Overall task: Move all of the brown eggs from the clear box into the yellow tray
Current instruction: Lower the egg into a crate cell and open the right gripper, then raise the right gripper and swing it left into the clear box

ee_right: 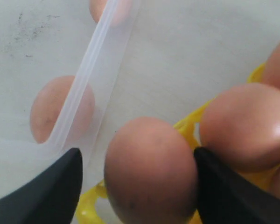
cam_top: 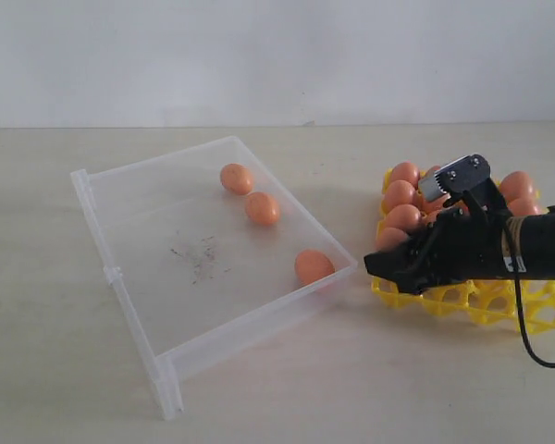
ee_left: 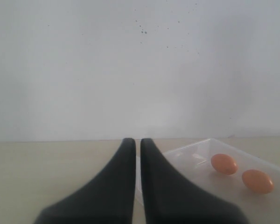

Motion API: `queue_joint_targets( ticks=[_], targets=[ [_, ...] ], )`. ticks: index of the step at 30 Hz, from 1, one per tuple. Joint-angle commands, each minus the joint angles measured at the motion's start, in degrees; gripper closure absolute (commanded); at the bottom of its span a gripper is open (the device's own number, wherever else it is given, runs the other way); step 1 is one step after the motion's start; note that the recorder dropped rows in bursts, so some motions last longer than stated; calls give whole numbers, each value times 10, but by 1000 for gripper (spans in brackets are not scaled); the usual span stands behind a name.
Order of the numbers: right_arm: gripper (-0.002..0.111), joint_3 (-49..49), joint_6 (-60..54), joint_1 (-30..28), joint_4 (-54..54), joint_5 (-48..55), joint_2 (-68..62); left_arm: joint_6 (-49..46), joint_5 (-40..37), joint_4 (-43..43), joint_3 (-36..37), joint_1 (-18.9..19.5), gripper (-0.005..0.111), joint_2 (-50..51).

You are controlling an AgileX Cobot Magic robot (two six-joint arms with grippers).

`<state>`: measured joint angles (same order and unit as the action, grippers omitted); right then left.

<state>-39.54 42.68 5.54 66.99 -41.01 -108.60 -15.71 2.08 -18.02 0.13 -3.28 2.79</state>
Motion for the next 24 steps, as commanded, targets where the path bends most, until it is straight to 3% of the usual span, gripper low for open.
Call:
queue_joint_targets(
  ticks=[1, 5, 7, 8, 9, 10, 13, 15, 17, 21, 24],
  targets=[
    [47, 1, 24, -3, -3, 16, 55, -3, 9, -3, -1, -2, 103, 2],
    [53, 1, 96, -3, 53, 31, 109, -3, 9, -3, -1, -2, 103, 2],
    [73, 2, 178, -3, 138, 32, 121, -3, 9, -3, -1, -2, 103, 2],
    [96, 2, 237, -3, 197, 33, 120, -3, 9, -3, -1, -2, 103, 2],
    [108, 2, 254, -3, 214, 33, 120, -3, 9, -3, -1, -2, 103, 2],
    [108, 2, 264, -3, 218, 13, 120, -3, 9, -3, -1, -2, 103, 2],
    [108, 2, 116, -3, 140, -194, 121, -3, 9, -3, -1, -2, 103, 2],
    [108, 2, 25, 13, 147, -259, 121, -3, 9, -3, -1, -2, 103, 2],
    [108, -2, -39, 46, 122, -275, 121, -3, 9, -3, -1, -2, 103, 2],
    [108, -20, -42, 78, 0, -290, 121, -3, 9, -3, -1, -2, 103, 2],
    [108, -43, -151, 100, -21, -290, 122, -3, 9, -3, -1, -2, 103, 2]
  ],
)
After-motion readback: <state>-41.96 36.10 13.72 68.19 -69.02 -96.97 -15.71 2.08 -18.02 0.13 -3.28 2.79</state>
